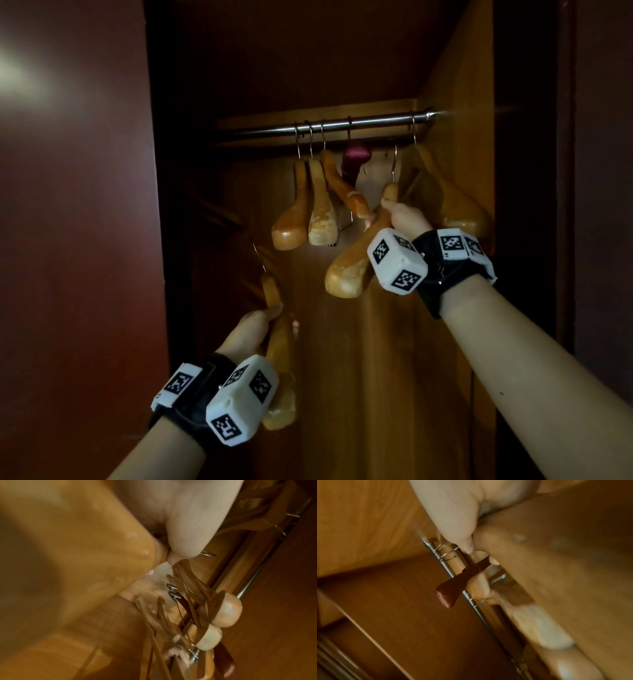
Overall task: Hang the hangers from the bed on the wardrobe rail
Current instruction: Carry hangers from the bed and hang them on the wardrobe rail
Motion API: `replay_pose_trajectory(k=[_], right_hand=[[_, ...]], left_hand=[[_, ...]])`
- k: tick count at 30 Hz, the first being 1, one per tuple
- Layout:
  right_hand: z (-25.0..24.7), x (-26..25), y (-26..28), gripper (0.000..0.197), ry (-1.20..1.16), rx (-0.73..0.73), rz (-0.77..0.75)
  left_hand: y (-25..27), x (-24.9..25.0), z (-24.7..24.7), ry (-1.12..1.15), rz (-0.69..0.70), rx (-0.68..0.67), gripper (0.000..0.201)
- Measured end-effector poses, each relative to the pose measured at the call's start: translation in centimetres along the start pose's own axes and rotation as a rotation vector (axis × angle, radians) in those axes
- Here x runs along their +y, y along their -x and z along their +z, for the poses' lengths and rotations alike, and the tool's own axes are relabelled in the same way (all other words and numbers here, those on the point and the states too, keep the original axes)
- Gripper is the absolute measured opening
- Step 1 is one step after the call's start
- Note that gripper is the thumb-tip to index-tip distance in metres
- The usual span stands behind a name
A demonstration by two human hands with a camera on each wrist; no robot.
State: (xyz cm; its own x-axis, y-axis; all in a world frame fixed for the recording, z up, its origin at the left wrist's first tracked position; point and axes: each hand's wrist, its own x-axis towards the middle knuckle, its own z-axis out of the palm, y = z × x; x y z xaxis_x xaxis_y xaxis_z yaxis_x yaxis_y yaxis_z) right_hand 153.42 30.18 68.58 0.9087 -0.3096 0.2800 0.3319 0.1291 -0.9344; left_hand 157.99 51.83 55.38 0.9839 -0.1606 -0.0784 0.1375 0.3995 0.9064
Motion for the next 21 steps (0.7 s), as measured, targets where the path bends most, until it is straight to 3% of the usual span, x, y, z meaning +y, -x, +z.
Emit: replay_pose_trajectory(k=[6,13,21], right_hand=[[0.8,-1.5,-2.1,0.055,0.105,0.063,-0.029],[1.9,-2.8,-3.1,0.038,-0.057,0.041,-0.048],[2.5,-2.2,-3.8,0.051,-0.239,0.082,-0.072]], left_hand=[[-1.2,1.8,0.6,-0.012,0.013,-0.019,0.031],[-2.3,2.7,1.1,0.003,0.028,-0.039,0.038],[-3.1,2.9,0.7,0.039,0.001,-0.062,0.039]])
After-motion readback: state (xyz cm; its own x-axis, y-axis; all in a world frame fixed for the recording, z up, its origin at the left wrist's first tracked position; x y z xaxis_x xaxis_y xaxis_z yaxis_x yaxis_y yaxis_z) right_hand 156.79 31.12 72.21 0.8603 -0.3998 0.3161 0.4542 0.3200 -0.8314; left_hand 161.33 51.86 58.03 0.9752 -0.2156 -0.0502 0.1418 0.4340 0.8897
